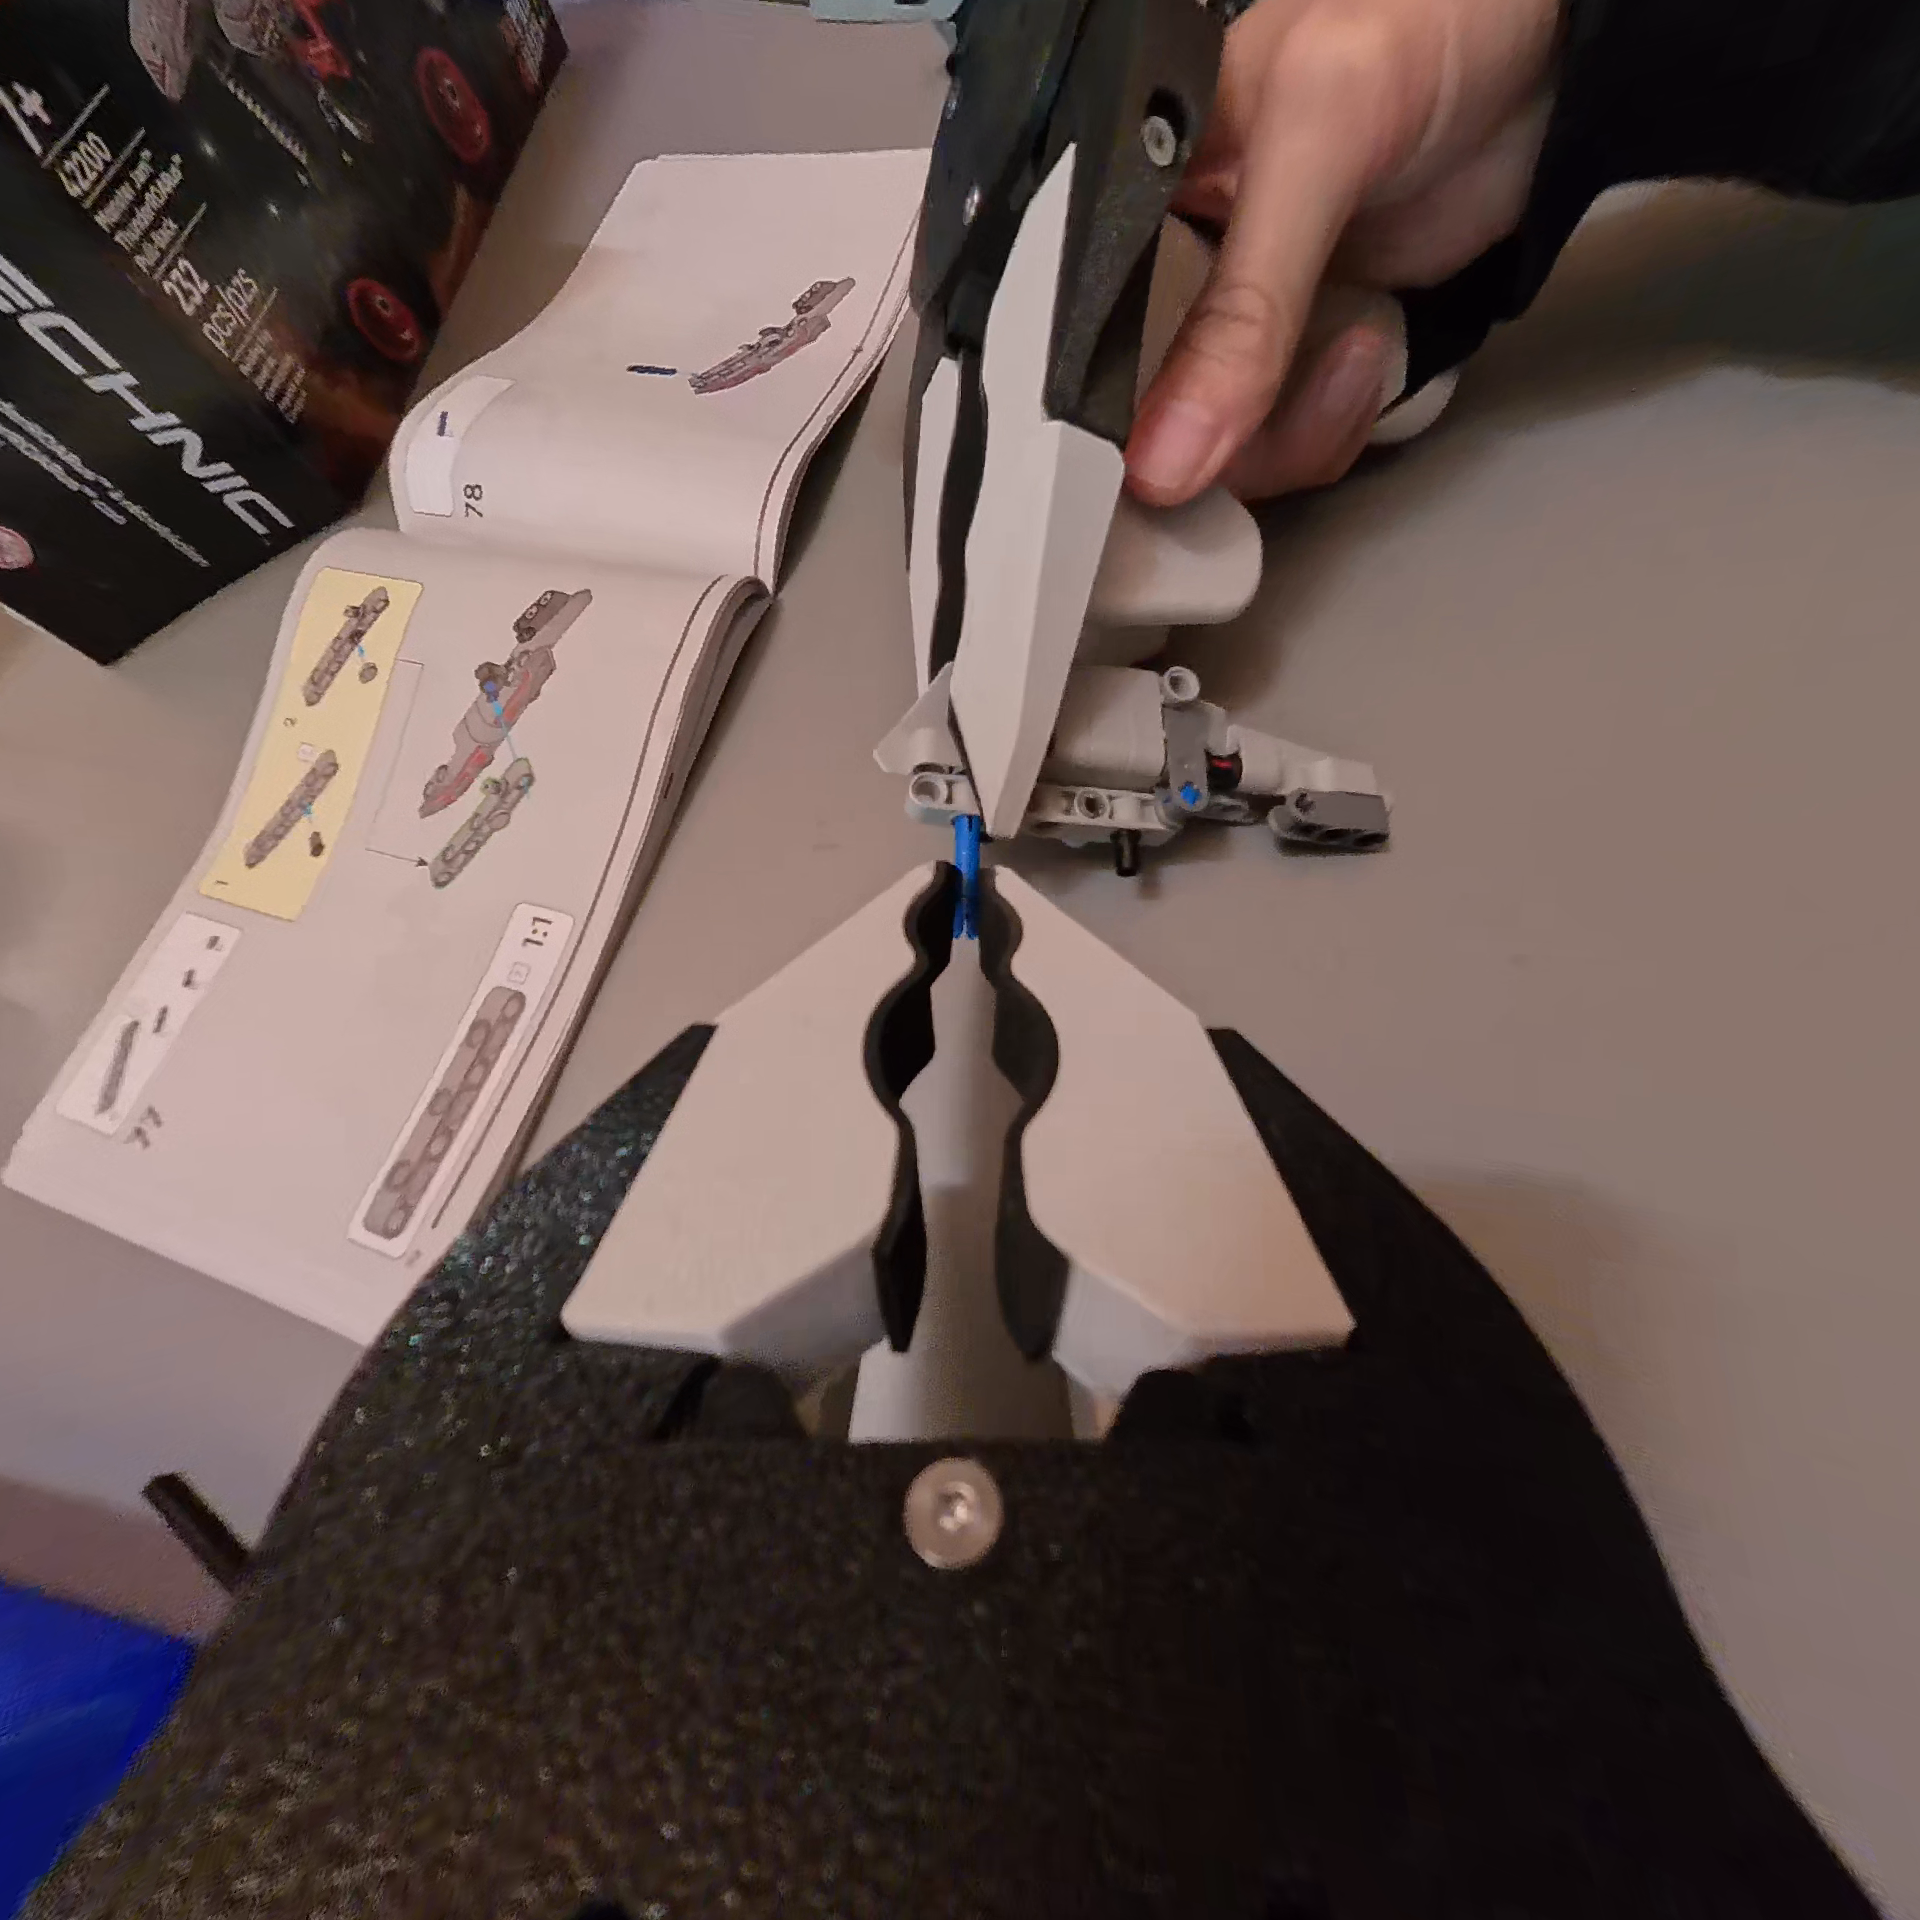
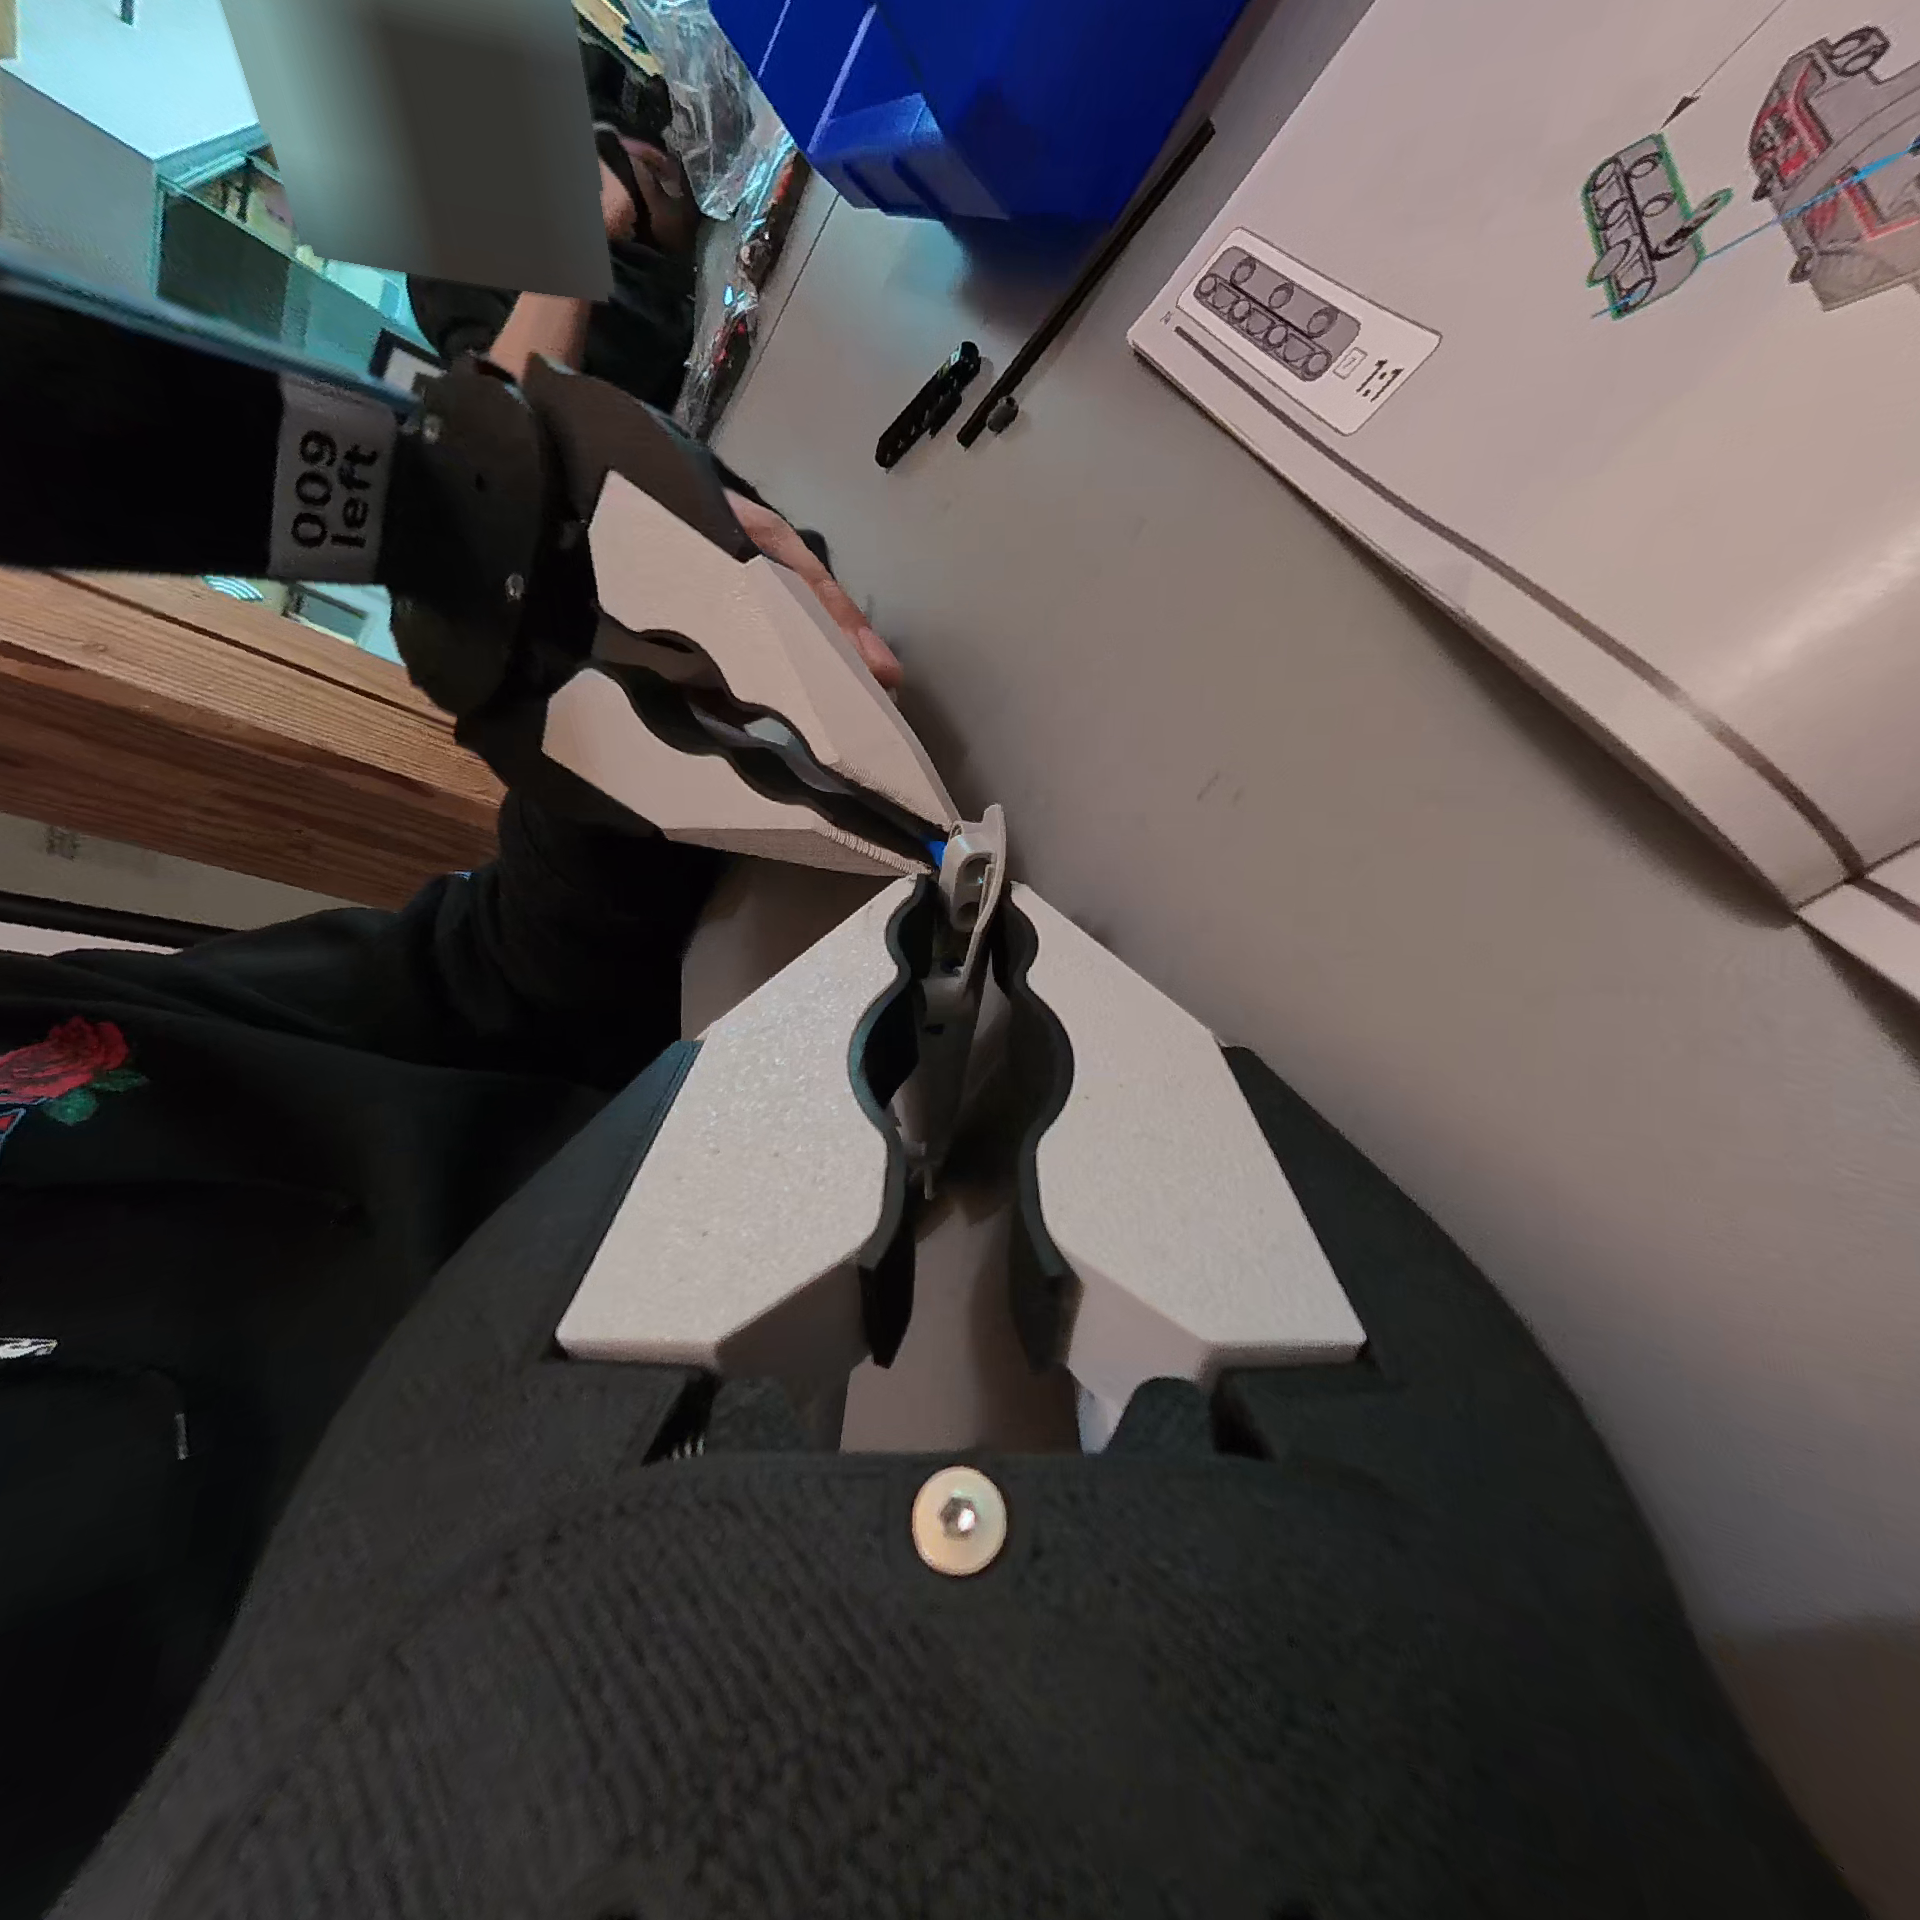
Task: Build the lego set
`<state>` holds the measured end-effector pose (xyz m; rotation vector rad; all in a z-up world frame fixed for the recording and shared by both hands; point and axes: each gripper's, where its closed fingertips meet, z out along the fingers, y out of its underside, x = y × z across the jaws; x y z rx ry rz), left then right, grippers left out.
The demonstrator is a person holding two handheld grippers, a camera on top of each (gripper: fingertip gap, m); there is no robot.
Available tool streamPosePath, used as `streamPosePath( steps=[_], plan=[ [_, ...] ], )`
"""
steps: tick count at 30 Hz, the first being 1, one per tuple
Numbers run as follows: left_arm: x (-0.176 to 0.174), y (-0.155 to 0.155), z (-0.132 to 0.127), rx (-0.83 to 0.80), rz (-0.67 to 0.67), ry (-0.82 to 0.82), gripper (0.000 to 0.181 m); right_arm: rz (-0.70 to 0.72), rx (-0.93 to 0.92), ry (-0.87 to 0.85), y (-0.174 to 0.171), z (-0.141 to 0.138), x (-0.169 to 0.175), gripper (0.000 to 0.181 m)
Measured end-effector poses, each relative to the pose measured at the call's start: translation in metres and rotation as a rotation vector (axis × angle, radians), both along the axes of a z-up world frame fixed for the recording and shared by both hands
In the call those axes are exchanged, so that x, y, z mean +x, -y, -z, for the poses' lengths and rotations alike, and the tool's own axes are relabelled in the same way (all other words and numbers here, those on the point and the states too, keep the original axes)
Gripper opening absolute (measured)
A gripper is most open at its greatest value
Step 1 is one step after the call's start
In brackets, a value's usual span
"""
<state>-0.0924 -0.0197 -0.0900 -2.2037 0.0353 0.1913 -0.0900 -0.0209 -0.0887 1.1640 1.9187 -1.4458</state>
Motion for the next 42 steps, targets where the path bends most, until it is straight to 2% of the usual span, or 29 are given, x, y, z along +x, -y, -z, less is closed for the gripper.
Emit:
streamPosePath(
  steps=[2, 5, 9, 16, 18, 24, 26, 27, 28, 29, 30, 32, 33, 36, 40, 42],
  plan=[
    [-0.001, -0.001, 0.001, -0.003, -0.005, -0.017, 0.001, 0.0, 0.0, 0.02, 0.0, 0.001, -0.001, 0.009],
    [0.002, -0.001, 0.0, 0.044, 0.007, 0.071, 0.001, -0.012, -0.005, 0.044, -0.001, 0.001, 0.0, 0.009],
    [0.003, -0.001, 0.001, 0.043, -0.005, 0.096, 0.001, -0.029, -0.004, 0.048, -0.001, 0.002, 0.002, 0.009],
    [0.003, -0.002, -0.001, 0.081, -0.11, 0.323, 0.001, -0.012, 0.006, 0.016, -0.001, 0.001, 0.001, 0.009],
    [0.004, -0.003, -0.002, 0.085, -0.099, 0.298, 0.001, -0.011, 0.003, 0.009, -0.001, 0.0, 0.001, 0.009],
    [0.0, -0.004, -0.003, 0.057, -0.048, -0.003, 0.001, -0.004, -0.004, 0.015, -0.002, -0.001, 0.0, 0.009],
    [0.006, -0.012, -0.016, 0.148, -0.019, -0.013, 0.0, -0.007, 0.004, 0.012, -0.002, 0.0, 0.0, 0.009],
    [0.017, -0.025, -0.035, 0.266, 0.006, 0.062, 0.0, -0.03, -0.009, 0.007, 0.001, -0.001, 0.003, 0.008],
    [0.019, -0.033, -0.034, 0.238, -0.013, 0.099, 0.0, -0.156, 0.0, 0.02, 0.013, 0.001, 0.023, 0.009],
    [0.013, -0.032, -0.022, 0.106, -0.039, 0.03, 0.0, -0.238, 0.0, 0.01, 0.03, 0.0, 0.036, 0.01],
    [0.009, -0.028, -0.026, 0.078, -0.035, -0.046, 0.0, -0.288, 0.04, -0.004, 0.043, 0.005, 0.045, 0.011],
    [0.011, -0.017, -0.047, 0.185, -0.015, -0.014, 0.0, -0.191, -0.005, -0.007, 0.042, -0.001, 0.028, 0.01],
    [-0.002, -0.007, -0.047, 0.187, -0.074, -0.009, 0.0, -0.15, -0.03, 0.015, 0.036, -0.003, 0.02, 0.009],
    [-0.022, 0.017, -0.038, 0.201, -0.123, 0.017, 0.0, -0.091, -0.027, 0.023, 0.024, -0.002, 0.008, 0.009],
    [-0.026, 0.037, -0.037, 0.233, -0.08, 0.098, 0.0, -0.074, -0.026, 0.008, 0.023, -0.002, 0.005, 0.01],
    [-0.036, 0.054, -0.045, 0.231, -0.127, 0.106, 0.0, -0.058, -0.025, -0.002, 0.023, -0.002, 0.003, 0.009]
  ],
)
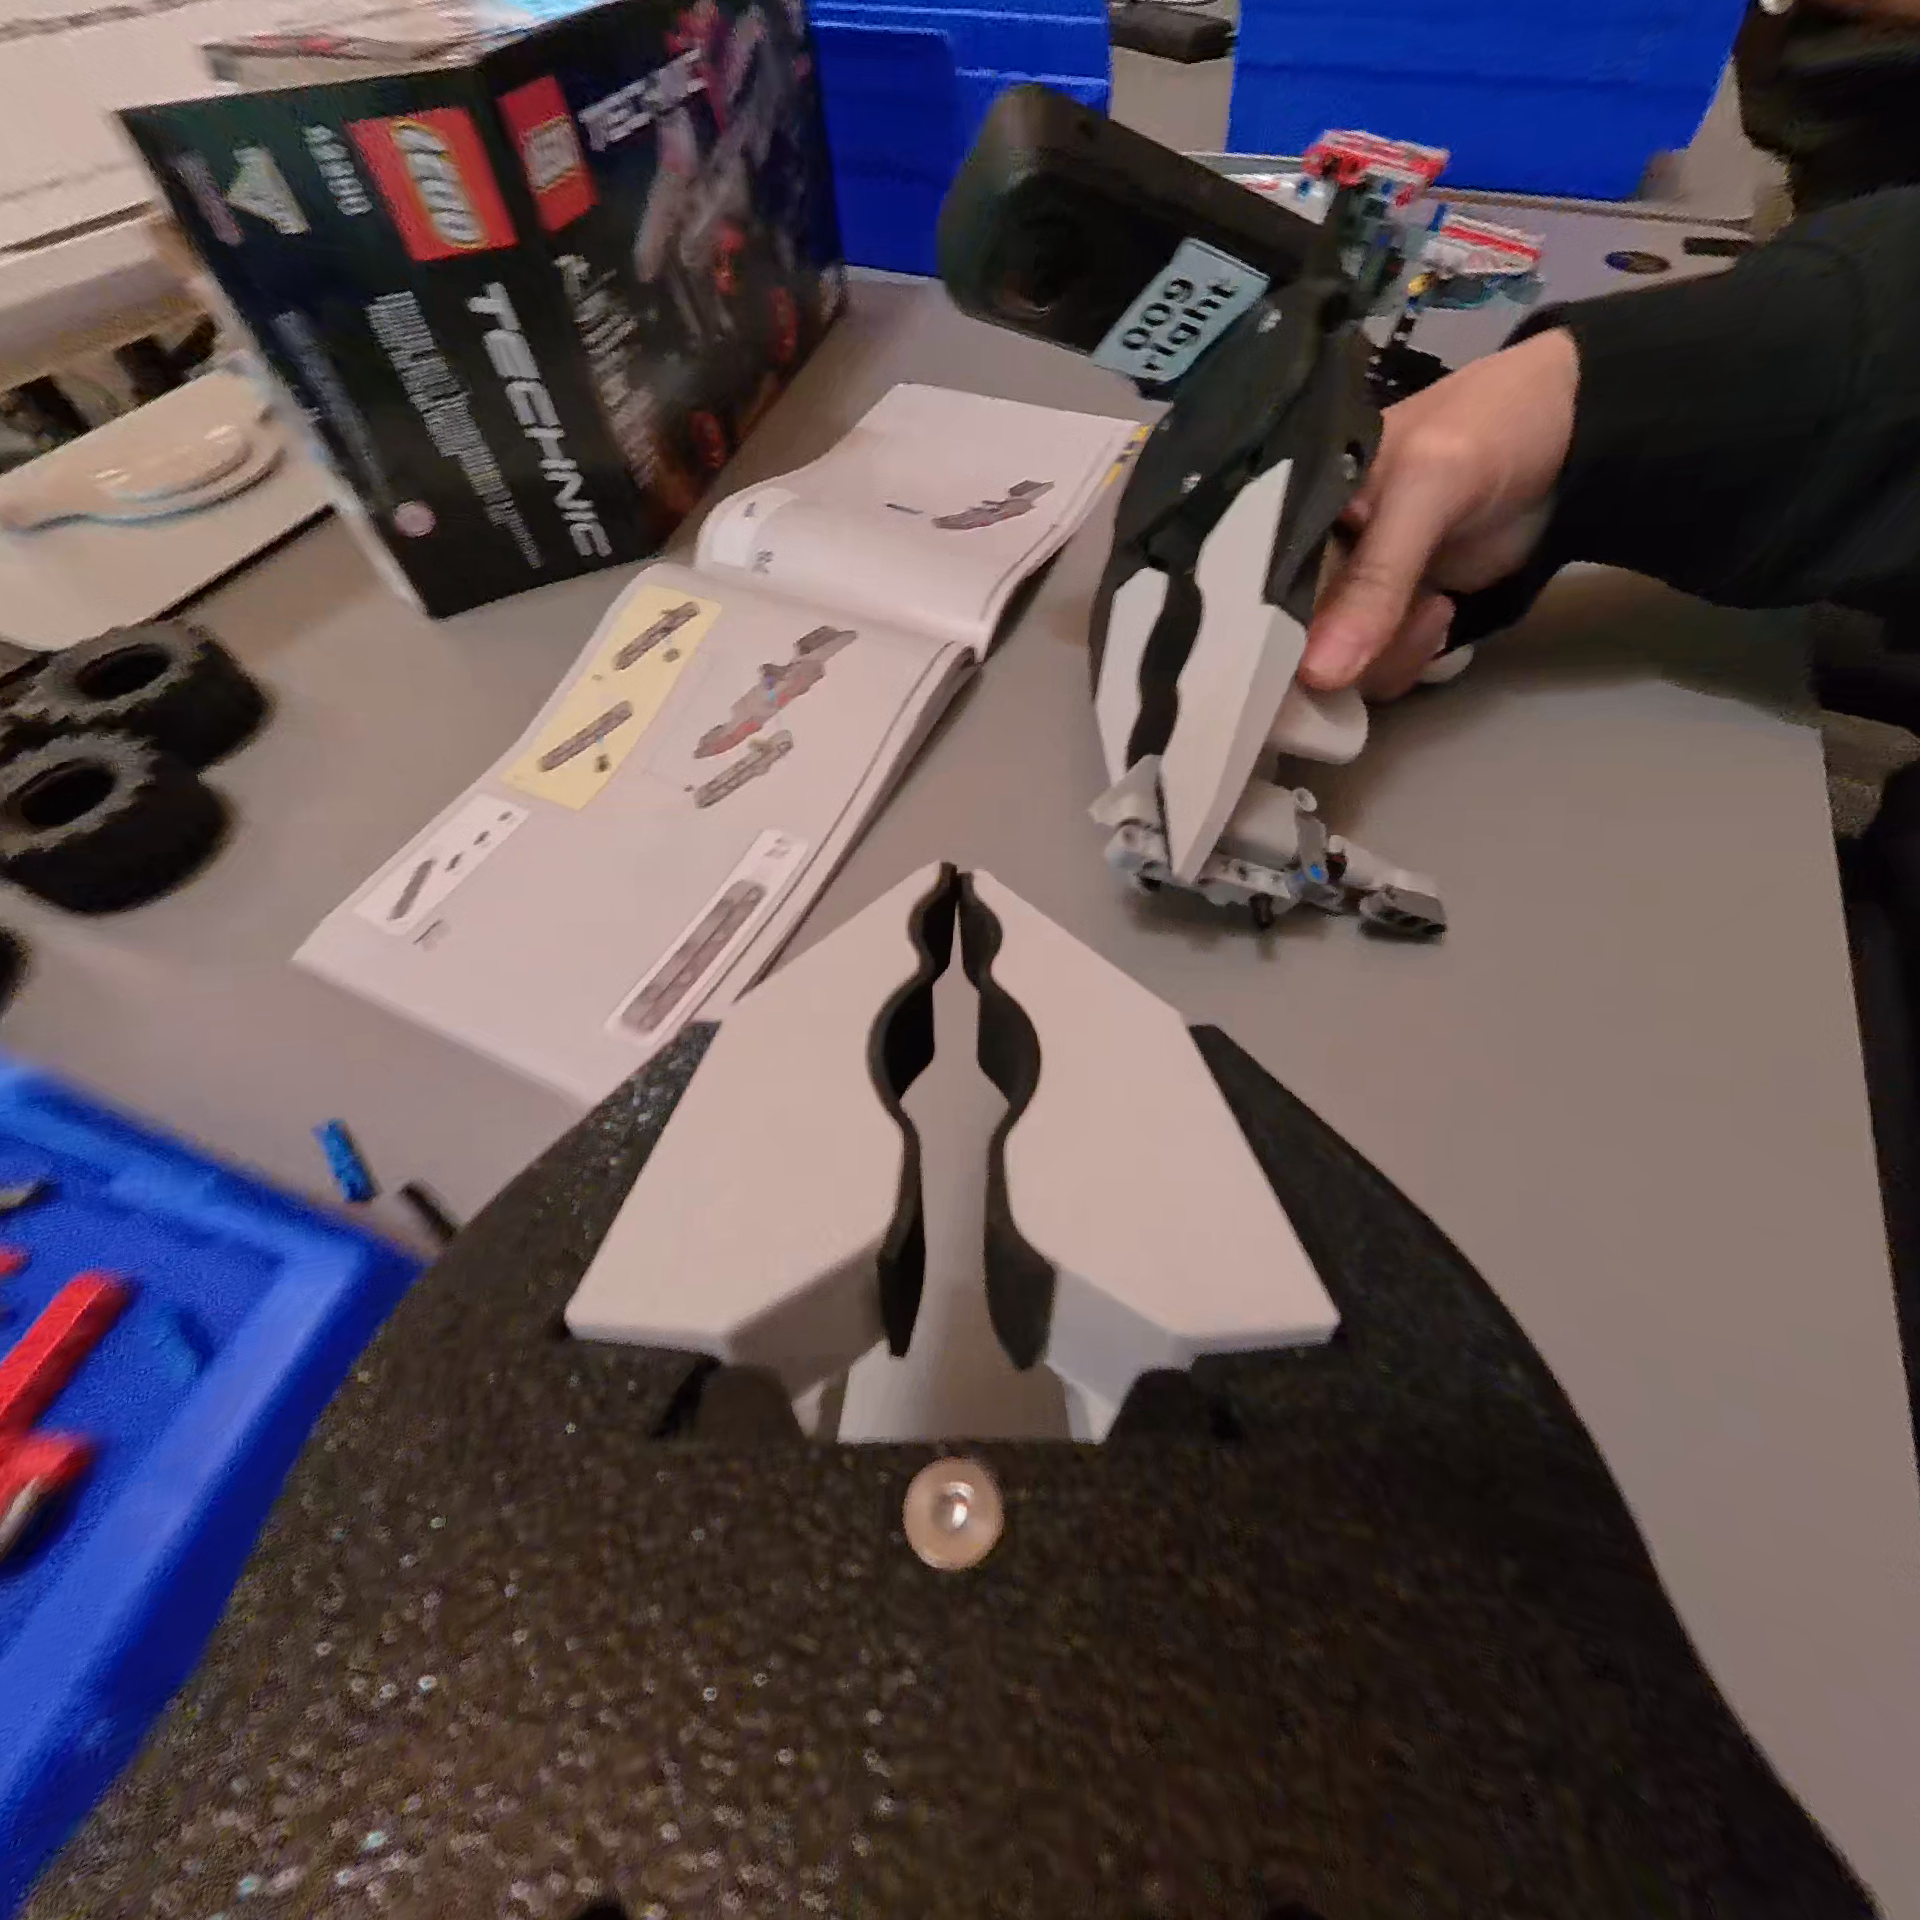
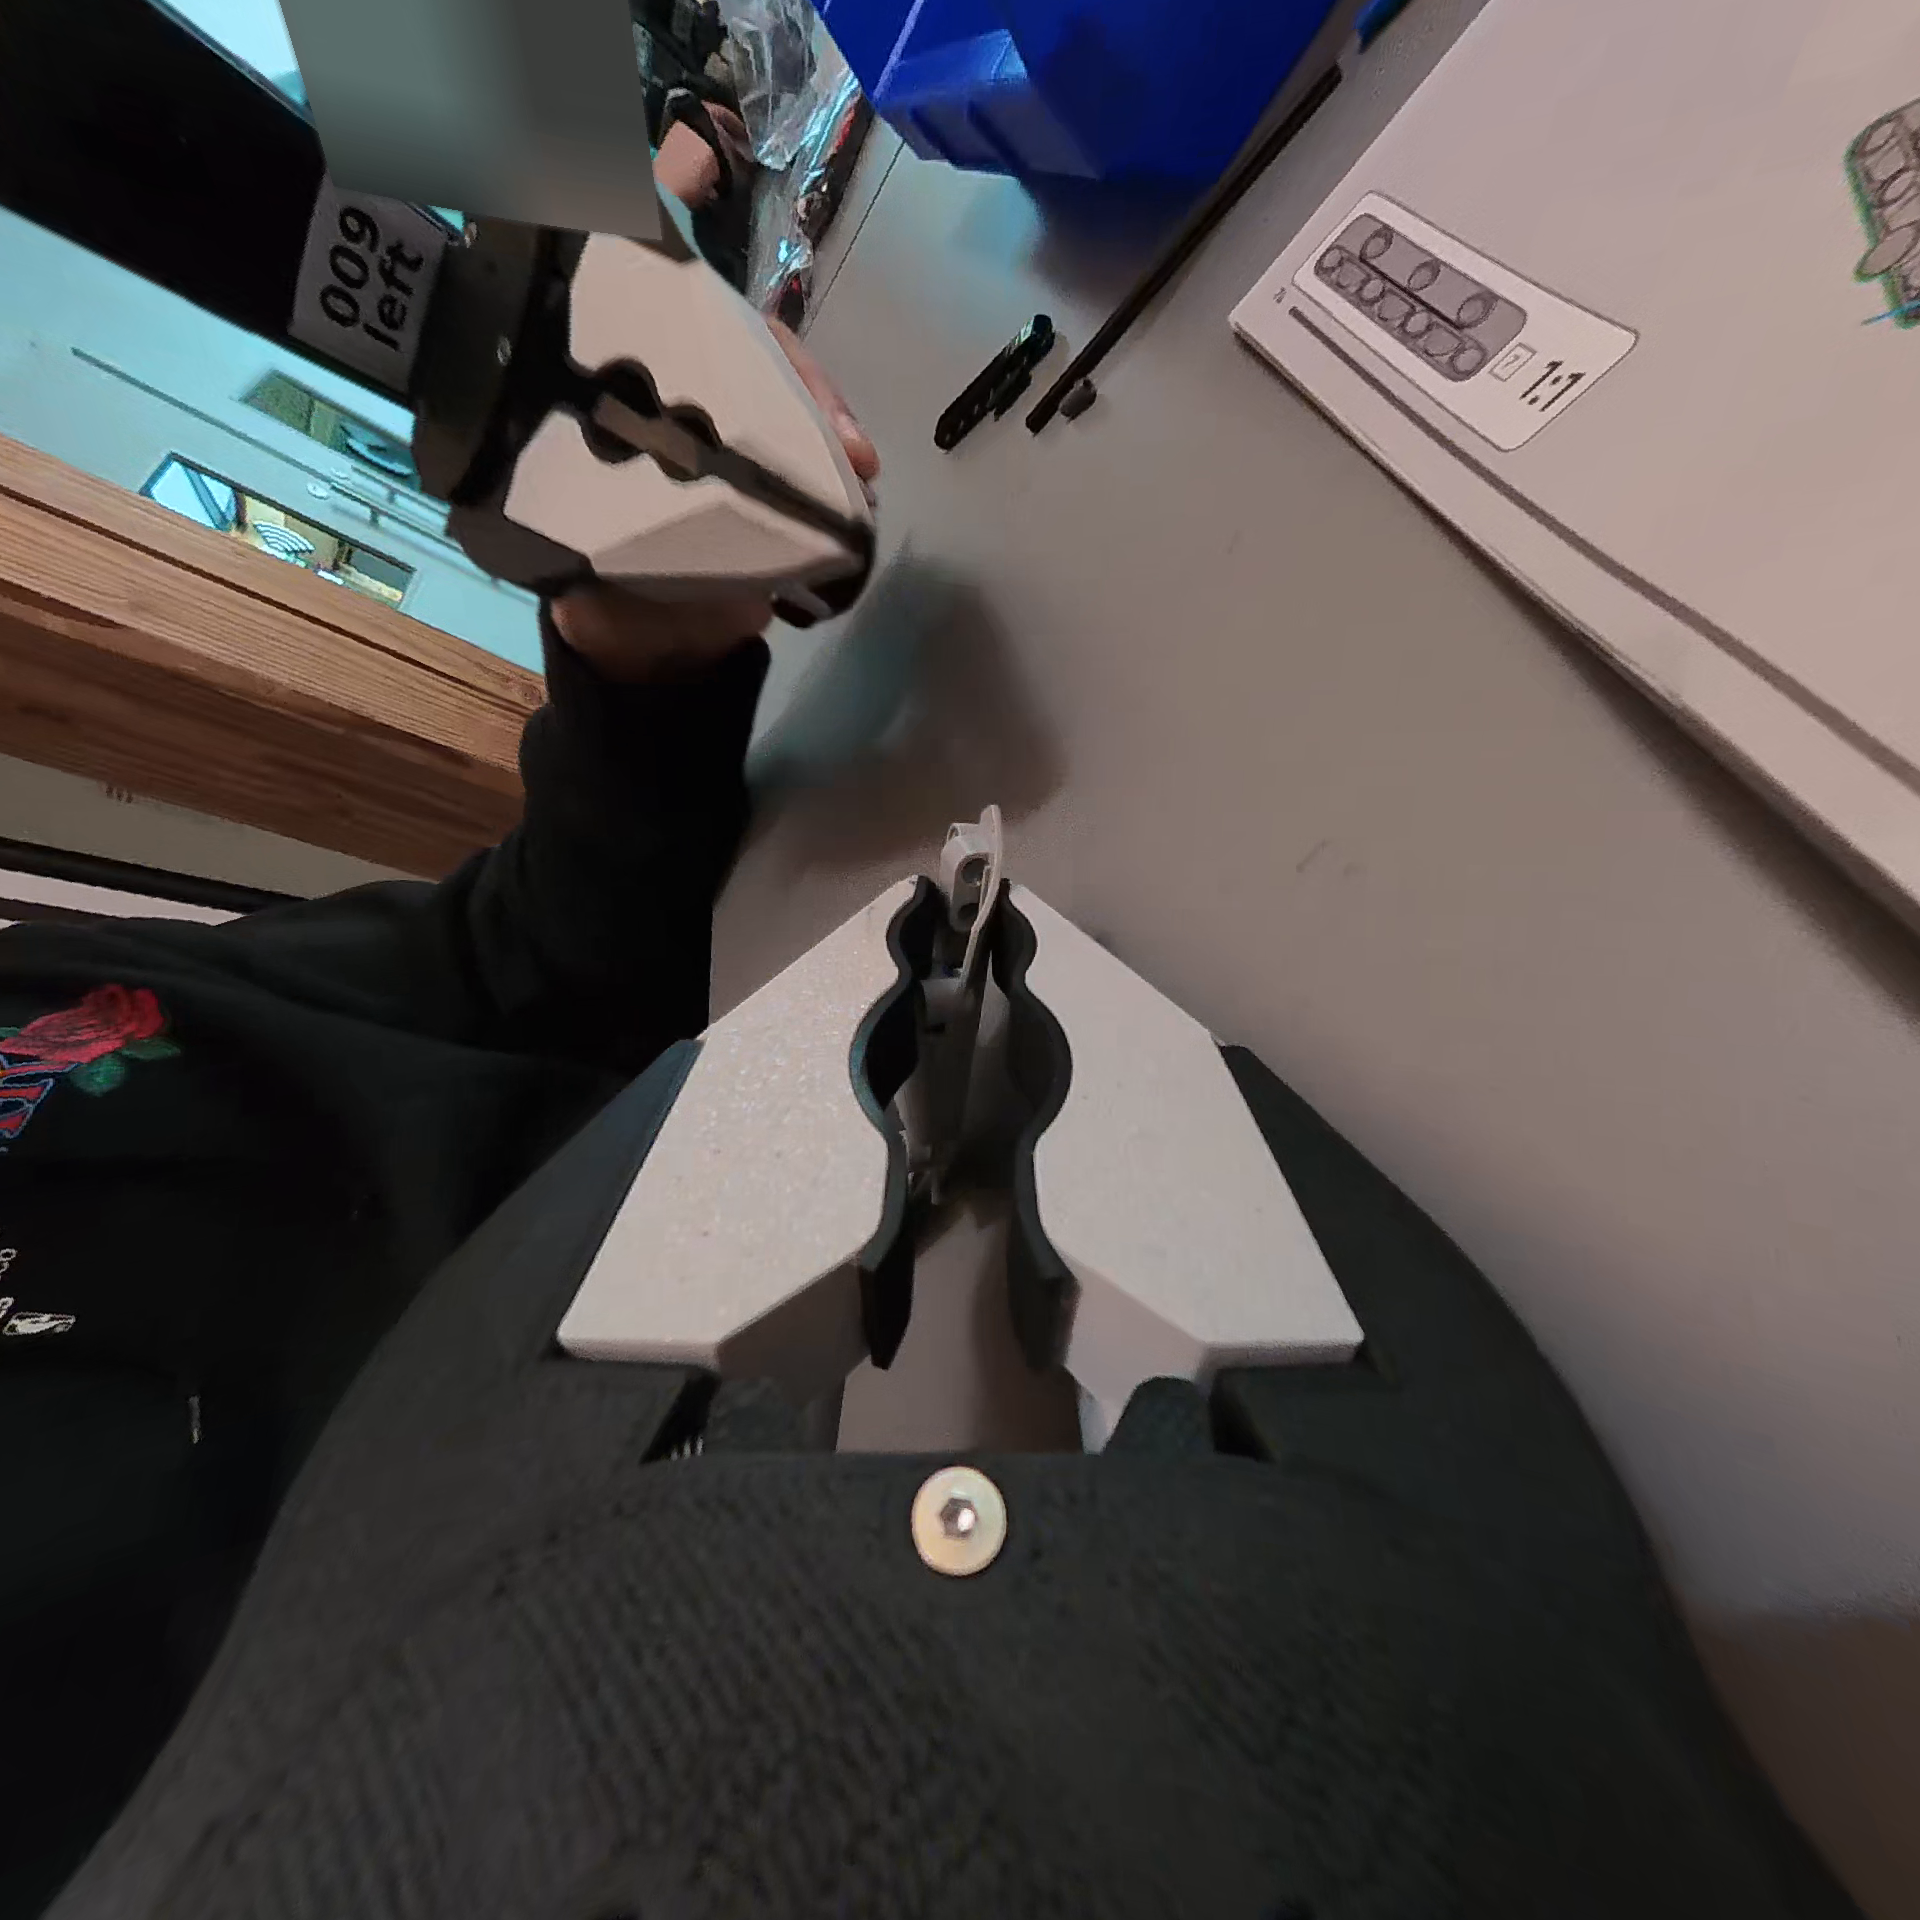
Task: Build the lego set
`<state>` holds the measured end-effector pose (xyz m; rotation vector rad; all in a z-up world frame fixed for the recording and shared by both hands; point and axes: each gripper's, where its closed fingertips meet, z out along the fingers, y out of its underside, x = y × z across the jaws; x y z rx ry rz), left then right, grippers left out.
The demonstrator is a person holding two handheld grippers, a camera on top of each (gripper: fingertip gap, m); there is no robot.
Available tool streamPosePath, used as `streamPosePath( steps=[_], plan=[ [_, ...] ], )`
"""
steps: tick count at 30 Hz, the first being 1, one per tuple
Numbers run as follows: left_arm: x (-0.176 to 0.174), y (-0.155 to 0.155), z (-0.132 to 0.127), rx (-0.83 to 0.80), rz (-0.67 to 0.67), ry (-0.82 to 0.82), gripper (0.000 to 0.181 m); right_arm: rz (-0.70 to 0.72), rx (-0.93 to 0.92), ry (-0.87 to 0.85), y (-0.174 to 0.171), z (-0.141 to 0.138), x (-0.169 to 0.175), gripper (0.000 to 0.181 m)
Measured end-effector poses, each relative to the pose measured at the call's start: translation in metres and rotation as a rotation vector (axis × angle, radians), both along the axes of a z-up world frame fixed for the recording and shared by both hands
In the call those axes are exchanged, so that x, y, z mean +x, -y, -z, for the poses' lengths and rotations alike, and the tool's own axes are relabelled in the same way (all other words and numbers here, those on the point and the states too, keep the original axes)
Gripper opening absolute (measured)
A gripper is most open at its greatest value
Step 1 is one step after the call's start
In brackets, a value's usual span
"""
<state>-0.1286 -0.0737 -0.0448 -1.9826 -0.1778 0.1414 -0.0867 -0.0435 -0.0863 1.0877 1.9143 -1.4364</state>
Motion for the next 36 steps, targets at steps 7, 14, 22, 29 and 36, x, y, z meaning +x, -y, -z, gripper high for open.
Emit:
streamPosePath(
  steps=[7, 14, 22, 29, 36],
  plan=[
    [-0.04, 0.075, -0.009, -0.091, -0.26, 0.006, 0.0, 0.006, -0.01, 0.014, 0.0, 0.0, -0.001, 0.009],
    [-0.055, 0.079, 0.002, -0.181, -0.441, 0.08, 0.017, 0.024, -0.019, 0.029, 0.0, 0.0, -0.004, 0.009],
    [-0.126, 0.075, 0.007, -0.307, -0.791, -0.229, 0.022, 0.047, -0.02, 0.012, -0.001, -0.001, -0.007, 0.009],
    [-0.143, 0.117, 0.007, -0.271, -0.831, -0.201, 0.009, 0.037, -0.026, 0.017, -0.001, -0.002, -0.006, 0.009],
    [-0.098, 0.075, -0.045, -0.191, -0.738, -0.465, 0.0, 0.031, -0.025, 0.012, -0.001, -0.002, -0.005, 0.009]
  ],
)
